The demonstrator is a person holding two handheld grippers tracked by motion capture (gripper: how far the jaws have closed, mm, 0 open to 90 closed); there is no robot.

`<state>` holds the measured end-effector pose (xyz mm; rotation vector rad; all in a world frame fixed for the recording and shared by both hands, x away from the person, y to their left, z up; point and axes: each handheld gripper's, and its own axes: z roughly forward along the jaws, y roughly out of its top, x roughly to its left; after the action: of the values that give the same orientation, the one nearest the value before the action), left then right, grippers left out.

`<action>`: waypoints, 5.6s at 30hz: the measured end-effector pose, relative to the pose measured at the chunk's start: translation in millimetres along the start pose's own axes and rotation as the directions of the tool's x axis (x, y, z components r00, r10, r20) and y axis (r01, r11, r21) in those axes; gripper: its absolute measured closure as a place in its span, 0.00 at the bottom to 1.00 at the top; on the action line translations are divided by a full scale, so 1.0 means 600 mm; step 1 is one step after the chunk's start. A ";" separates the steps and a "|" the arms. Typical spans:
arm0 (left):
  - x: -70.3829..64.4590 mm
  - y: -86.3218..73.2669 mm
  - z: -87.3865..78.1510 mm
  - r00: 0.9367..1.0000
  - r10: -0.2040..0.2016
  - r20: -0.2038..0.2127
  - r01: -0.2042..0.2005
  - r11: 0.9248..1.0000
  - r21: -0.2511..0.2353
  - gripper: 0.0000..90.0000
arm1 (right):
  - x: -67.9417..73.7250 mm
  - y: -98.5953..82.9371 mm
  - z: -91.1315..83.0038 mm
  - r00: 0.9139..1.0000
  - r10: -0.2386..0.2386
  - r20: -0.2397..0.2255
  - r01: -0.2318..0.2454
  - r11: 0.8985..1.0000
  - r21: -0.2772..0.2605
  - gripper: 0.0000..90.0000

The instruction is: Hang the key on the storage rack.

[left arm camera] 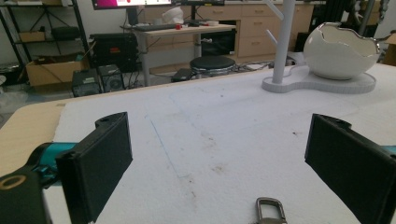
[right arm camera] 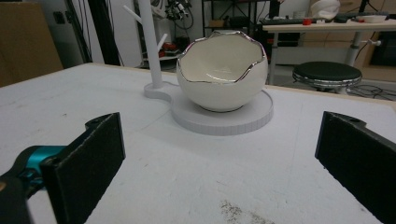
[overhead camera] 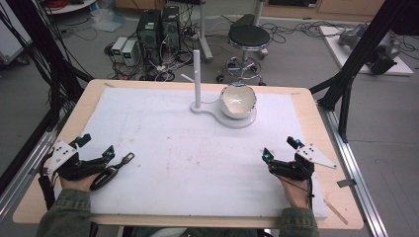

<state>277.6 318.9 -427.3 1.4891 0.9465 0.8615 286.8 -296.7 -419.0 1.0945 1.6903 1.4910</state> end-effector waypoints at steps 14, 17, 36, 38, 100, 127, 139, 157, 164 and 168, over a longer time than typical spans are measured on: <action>0.001 -0.001 0.001 1.000 -0.005 0.012 0.005 1.000 0.013 0.09 | -0.001 0.000 -0.001 1.000 -0.001 0.021 0.001 1.000 0.005 0.01; 0.001 0.000 0.000 1.000 -0.003 0.010 0.003 1.000 0.015 0.09 | -0.001 0.000 -0.001 1.000 -0.002 0.019 0.002 1.000 0.009 0.01; -0.005 0.001 0.012 0.998 -0.035 0.047 0.026 0.983 0.183 0.10 | -0.001 -0.002 0.003 1.000 0.015 0.006 -0.015 0.999 0.033 0.01; -0.004 0.002 0.014 0.998 -0.029 0.051 0.017 0.975 0.223 0.10 | -0.004 -0.003 0.003 0.999 0.035 -0.006 -0.035 0.999 0.027 0.01; -0.007 0.048 0.132 0.927 -0.114 0.358 -0.275 0.442 0.854 0.57 | -0.001 -0.006 0.005 1.000 0.012 -0.012 -0.011 0.997 0.082 0.01; -0.030 0.052 0.144 0.926 0.018 0.378 -0.356 0.379 0.854 0.92 | -0.002 -0.006 0.004 1.000 0.008 0.008 -0.009 0.997 0.081 0.01; -0.031 0.056 0.141 0.912 -0.008 0.411 -0.375 0.392 0.840 0.94 | -0.003 -0.005 0.002 1.000 0.011 0.011 -0.011 0.997 0.074 0.01; -0.026 0.136 0.137 0.895 -0.037 0.445 -0.367 0.505 0.781 0.94 | -0.006 -0.004 0.001 1.000 0.010 0.008 -0.010 0.998 0.058 0.01; -0.030 0.171 0.143 0.888 -0.028 0.459 -0.375 0.535 0.757 0.94 | -0.006 -0.003 -0.001 1.000 0.020 0.012 -0.021 0.998 0.053 0.01; -0.032 0.184 0.146 0.886 -0.028 0.463 -0.372 0.553 0.745 0.93 | -0.008 -0.002 -0.004 1.000 0.029 0.010 -0.029 0.999 0.043 0.01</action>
<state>360.2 258.9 -328.0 2.5112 0.8984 0.1260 287.1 -302.2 -419.9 1.1513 1.7141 1.4717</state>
